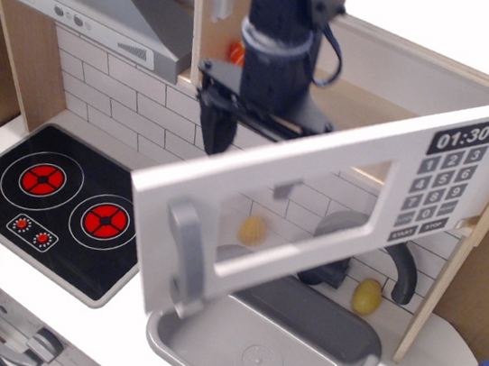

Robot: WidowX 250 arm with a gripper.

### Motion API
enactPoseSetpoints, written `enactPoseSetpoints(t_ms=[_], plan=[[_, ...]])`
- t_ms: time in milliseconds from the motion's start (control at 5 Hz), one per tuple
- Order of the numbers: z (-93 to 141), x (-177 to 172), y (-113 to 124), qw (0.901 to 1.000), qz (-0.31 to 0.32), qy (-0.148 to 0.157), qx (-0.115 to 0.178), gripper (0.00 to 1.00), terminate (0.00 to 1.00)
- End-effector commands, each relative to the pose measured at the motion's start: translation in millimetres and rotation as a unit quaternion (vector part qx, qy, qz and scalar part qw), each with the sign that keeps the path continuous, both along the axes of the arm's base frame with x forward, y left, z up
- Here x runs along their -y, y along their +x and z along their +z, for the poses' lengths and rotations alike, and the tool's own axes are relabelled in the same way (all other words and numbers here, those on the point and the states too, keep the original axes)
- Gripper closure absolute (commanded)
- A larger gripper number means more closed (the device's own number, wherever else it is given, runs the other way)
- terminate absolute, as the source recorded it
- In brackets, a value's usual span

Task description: Open microwave

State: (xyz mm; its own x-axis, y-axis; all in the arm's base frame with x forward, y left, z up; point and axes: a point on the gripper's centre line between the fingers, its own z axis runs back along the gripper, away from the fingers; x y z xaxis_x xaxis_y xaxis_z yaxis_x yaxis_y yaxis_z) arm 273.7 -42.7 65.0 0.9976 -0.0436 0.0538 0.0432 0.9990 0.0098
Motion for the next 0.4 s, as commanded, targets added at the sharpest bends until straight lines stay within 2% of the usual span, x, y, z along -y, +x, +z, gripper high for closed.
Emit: enactPoseSetpoints(t_ms=[0,200], plan=[[18.9,17.2,-9.6,0.9994,0.006,-0.016,0.029,0.0,0.0],[18.9,17.2,-9.6,0.9994,0.006,-0.016,0.029,0.0,1.0]])
